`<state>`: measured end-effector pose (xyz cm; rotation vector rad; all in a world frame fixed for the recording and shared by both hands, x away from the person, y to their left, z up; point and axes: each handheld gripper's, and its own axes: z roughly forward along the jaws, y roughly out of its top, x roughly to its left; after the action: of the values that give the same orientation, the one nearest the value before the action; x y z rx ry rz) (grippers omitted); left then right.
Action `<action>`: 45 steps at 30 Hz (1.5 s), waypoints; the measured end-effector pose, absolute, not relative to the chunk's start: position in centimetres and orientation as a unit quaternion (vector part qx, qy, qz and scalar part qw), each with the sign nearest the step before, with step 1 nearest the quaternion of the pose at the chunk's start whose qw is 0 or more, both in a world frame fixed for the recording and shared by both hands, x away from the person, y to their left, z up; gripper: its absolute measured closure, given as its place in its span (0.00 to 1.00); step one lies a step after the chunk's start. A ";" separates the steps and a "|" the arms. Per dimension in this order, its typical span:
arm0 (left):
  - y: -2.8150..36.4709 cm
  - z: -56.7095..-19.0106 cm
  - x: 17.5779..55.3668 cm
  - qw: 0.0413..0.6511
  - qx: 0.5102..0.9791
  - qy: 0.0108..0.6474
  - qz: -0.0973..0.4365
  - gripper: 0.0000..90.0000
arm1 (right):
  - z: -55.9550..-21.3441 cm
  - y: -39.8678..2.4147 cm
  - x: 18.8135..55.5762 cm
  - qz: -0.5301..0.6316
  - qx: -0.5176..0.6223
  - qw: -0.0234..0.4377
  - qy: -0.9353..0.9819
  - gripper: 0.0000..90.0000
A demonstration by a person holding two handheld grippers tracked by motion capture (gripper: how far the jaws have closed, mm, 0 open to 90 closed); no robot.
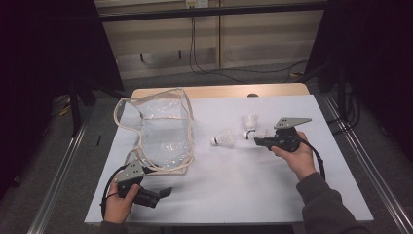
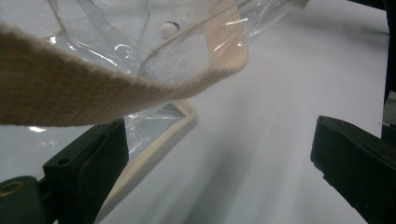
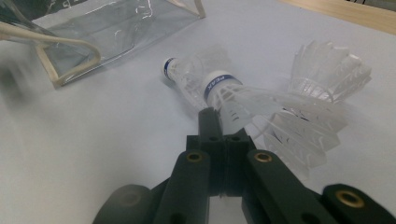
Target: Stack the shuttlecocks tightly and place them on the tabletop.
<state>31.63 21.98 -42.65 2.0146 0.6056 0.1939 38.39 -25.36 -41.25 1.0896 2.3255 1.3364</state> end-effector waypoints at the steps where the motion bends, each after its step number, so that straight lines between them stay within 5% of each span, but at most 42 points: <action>1: 22.0 -42.7 31.6 0.493 0.830 0.250 0.079 0.05 | -41.2 -25.3 38.4 0.456 0.374 0.124 0.798 1.00; 45: 21.9 -42.7 31.6 0.496 0.827 0.251 0.079 0.04 | -42.0 -23.3 39.9 0.426 0.378 0.138 0.810 1.00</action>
<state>31.60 21.93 -42.73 2.0034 0.6083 0.1920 39.90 -23.29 -42.00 1.0923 2.3437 1.2322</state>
